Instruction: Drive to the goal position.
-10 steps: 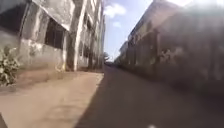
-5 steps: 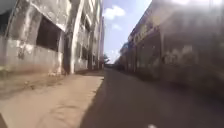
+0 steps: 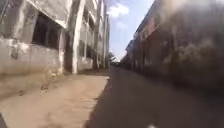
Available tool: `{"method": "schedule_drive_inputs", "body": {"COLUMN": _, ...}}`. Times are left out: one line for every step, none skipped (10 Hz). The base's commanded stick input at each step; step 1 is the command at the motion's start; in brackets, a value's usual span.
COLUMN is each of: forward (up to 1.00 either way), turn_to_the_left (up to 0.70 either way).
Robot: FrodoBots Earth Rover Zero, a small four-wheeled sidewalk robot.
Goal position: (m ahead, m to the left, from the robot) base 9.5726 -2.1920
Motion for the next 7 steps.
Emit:
{"method": "schedule_drive_inputs", "body": {"forward": 1.00, "turn_to_the_left": 0.00}}
{"method": "schedule_drive_inputs", "body": {"forward": 1.00, "turn_to_the_left": 0.00}}
{"method": "schedule_drive_inputs", "body": {"forward": 1.00, "turn_to_the_left": 0.00}}
{"method": "schedule_drive_inputs", "body": {"forward": 1.00, "turn_to_the_left": 0.00}}
{"method": "schedule_drive_inputs", "body": {"forward": 1.00, "turn_to_the_left": 0.00}}
{"method": "schedule_drive_inputs", "body": {"forward": 1.00, "turn_to_the_left": 0.00}}
{"method": "schedule_drive_inputs", "body": {"forward": 1.00, "turn_to_the_left": 0.00}}
